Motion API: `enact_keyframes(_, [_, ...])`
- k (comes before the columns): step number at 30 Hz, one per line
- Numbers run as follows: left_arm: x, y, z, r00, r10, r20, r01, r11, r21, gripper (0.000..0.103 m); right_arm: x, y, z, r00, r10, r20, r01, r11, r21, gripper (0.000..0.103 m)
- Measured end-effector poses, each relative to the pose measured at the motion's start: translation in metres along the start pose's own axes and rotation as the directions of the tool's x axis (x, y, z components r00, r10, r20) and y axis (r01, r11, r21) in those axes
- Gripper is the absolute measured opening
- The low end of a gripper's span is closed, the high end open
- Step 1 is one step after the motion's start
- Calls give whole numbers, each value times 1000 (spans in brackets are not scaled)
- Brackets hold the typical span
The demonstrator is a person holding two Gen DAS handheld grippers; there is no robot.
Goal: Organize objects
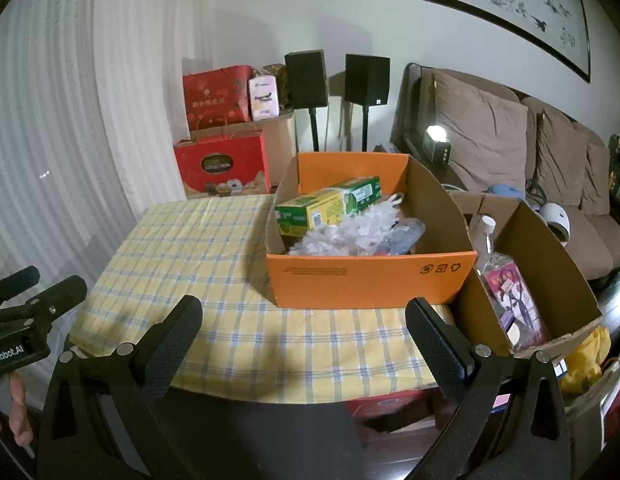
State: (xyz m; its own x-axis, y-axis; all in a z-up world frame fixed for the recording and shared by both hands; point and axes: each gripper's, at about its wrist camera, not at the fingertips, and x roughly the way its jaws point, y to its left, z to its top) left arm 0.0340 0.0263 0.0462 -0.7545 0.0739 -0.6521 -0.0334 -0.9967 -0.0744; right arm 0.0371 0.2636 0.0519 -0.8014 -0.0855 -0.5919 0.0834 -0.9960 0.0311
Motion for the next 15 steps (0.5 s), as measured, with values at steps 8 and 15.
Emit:
enact_keyframes(8, [-1,0,0,1000,5,3,-5,1000,1,103,-1,3,0,1000,4,3,-4,1000,-9,103])
enact_keyframes(15, [-3,1,1,1000,8,7,-8,1000,-1,103,-1,3,1,1000,6,3,-6,1000,-7,103])
